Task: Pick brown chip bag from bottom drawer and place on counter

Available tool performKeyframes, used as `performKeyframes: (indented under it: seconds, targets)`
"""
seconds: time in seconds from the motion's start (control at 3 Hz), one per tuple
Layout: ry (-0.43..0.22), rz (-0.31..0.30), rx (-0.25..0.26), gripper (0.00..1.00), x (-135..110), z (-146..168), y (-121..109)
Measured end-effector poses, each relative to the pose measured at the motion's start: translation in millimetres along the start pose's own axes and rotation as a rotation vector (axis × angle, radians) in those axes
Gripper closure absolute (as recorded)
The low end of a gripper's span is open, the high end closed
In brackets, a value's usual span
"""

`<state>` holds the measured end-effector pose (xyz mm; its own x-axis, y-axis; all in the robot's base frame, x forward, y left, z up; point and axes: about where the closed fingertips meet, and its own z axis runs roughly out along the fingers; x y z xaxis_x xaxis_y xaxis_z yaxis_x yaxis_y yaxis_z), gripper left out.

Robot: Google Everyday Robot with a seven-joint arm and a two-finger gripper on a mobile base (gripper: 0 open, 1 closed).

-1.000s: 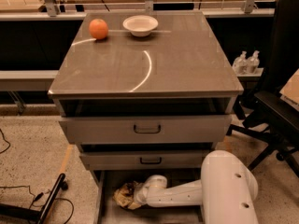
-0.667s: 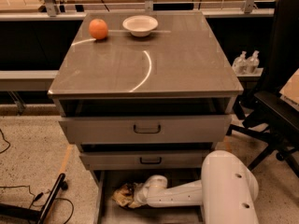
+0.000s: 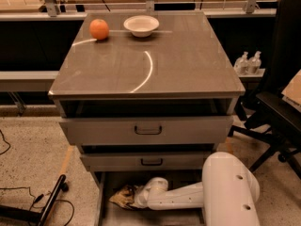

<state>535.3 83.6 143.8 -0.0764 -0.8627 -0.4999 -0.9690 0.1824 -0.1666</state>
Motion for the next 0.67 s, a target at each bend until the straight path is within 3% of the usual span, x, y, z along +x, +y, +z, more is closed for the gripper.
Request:
performKeyframes:
  seconds: [0.33,0.67]
  targets:
    - [0.000,0.000,0.000,1.00,0.0,0.0,0.0]
    - [-0.040,-0.013,-0.032,1.00,-8.8,-6.1,2.2]
